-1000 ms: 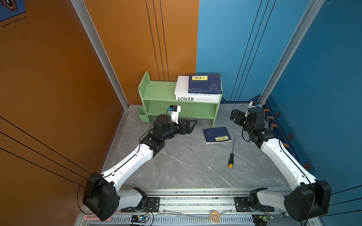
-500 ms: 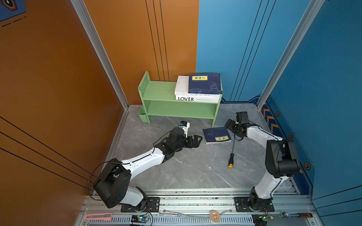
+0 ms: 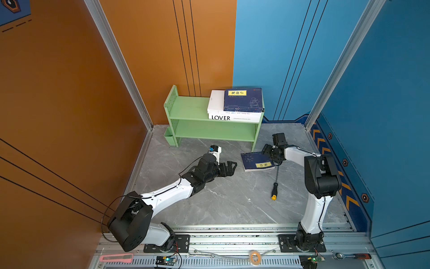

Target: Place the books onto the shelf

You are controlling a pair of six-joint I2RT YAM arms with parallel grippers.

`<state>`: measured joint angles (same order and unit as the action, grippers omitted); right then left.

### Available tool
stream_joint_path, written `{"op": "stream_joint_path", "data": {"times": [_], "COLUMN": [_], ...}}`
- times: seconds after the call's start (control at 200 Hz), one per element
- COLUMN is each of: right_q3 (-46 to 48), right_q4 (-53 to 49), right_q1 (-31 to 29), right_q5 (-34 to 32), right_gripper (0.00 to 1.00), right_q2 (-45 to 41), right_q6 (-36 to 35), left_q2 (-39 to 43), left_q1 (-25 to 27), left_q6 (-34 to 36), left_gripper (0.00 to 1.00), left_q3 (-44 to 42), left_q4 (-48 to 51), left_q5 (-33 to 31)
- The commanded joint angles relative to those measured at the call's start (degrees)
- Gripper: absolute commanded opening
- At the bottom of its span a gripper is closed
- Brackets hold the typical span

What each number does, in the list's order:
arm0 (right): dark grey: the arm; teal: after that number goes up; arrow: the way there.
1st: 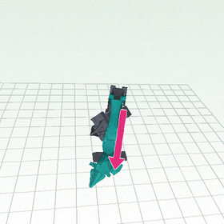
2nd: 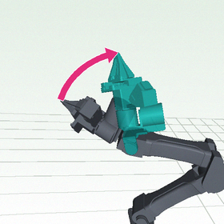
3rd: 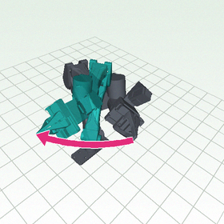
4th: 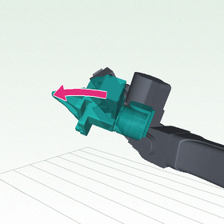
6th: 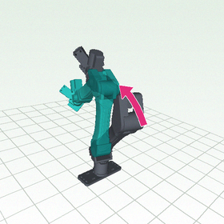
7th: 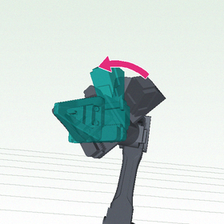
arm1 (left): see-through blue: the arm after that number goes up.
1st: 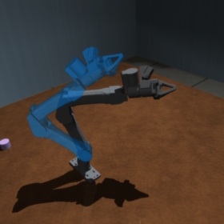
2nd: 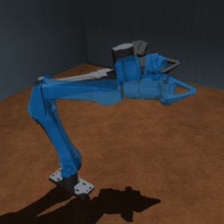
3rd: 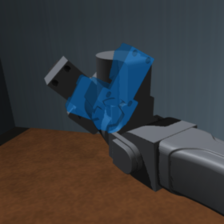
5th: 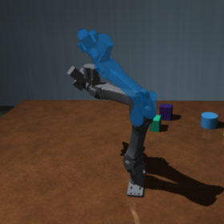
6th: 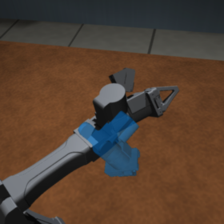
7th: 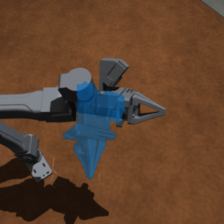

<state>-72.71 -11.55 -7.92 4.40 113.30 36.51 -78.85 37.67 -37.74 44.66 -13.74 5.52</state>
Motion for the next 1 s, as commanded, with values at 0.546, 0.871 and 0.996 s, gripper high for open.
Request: {"op": "stream_joint_path", "data": {"times": [0.546, 0.871, 0.996], "right_q3": [12.32, 3.77, 3.8], "right_q4": [2.72, 4.6, 5.33], "right_q1": [-29.55, -39.86, -36.69], "right_q5": [-9.76, -15.91, -16.0], "right_gripper": [0.68, 0.73, 0.74], "right_q2": [-12.18, -14.33, -12.97], "right_q6": [10.85, 5.48, 4.65], "left_q2": [7.37, 8.26, 6.23], "left_q1": [-9.84, -15.41, -15.61], "left_q6": [-2.42, -3.83, -4.41], "left_gripper": [0.98, 0.98, 0.98], "left_q3": [-5.87, -7.6, -7.06], "left_q4": [3.47, 4.87, 6.18], "left_q5": [-2.13, -0.78, -0.25]}}
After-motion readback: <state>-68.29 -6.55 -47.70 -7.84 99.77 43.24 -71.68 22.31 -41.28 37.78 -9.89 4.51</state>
